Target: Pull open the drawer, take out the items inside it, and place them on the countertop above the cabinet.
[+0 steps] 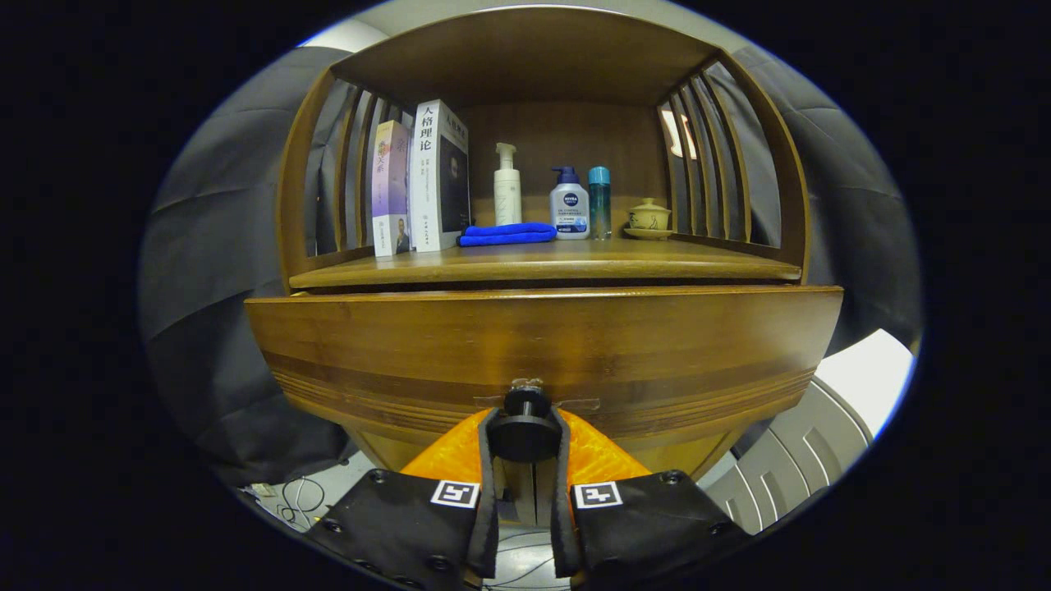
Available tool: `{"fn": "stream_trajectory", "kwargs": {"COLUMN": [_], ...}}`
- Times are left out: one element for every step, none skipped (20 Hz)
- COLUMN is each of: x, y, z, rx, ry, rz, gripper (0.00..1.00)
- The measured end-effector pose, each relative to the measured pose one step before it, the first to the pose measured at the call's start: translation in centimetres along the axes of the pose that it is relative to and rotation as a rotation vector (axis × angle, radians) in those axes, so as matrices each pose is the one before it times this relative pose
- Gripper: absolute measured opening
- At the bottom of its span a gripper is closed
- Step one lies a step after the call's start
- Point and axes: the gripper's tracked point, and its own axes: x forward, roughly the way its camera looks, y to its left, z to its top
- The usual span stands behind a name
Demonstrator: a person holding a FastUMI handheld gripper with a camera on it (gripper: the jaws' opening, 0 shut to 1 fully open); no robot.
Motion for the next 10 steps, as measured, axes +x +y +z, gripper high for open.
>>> {"fn": "stream_trajectory", "kwargs": {"x": [-0.472, -0.556, -0.466, -0.483, -0.511, -0.469, -0.534, -0.382, -0.398, -0.365], "y": [0.019, 0.048, 0.038, -0.035, 0.097, 0.002, 0.024, 0.014, 0.037, -0.009], "z": [-0.199, -0.224, -0.141, -0.103, -0.29, -0.128, -0.245, -0.081, -0.246, -0.166], "rx": [0.00361, -0.00042, -0.00587, -0.00863, -0.0088, -0.00174, 0.00417, 0.00245, -0.00359, -0.00645], "ry": [0.00396, 0.00352, 0.00199, 0.00002, 0.00039, 0.0007, 0.00023, 0.00092, 0.00089, 0.00032], "rz": [0.00337, 0.0032, 0.0016, 0.00093, 0.00094, 0.00223, 0.00331, 0.00332, 0.00239, 0.00158], "gripper": [0.28, 0.28, 0.28, 0.28, 0.28, 0.28, 0.28, 0.28, 0.28, 0.28]}}
